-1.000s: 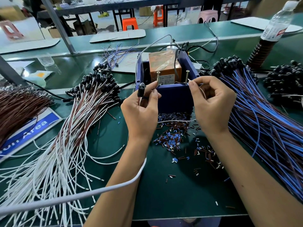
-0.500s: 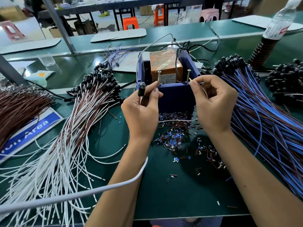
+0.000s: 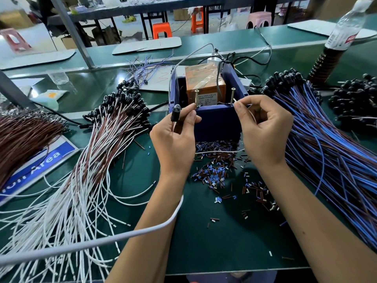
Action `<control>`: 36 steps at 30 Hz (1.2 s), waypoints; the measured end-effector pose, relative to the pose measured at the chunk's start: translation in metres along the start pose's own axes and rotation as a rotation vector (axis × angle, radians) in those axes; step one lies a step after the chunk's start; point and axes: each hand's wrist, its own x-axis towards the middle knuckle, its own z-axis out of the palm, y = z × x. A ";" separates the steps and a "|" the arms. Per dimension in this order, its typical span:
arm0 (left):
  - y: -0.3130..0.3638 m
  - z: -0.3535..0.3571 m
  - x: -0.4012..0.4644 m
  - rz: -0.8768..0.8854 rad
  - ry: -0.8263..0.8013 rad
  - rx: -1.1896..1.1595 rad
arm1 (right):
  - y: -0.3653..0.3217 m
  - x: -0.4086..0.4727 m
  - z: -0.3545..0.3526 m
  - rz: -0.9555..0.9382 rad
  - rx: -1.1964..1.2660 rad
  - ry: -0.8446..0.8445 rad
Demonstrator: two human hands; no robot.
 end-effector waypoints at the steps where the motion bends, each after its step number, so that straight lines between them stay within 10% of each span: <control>1: 0.000 0.000 0.000 0.000 -0.001 0.000 | 0.000 0.000 0.000 0.000 0.002 -0.001; 36: 0.001 -0.005 0.000 0.017 0.061 -0.013 | 0.002 -0.001 -0.004 0.031 0.052 0.017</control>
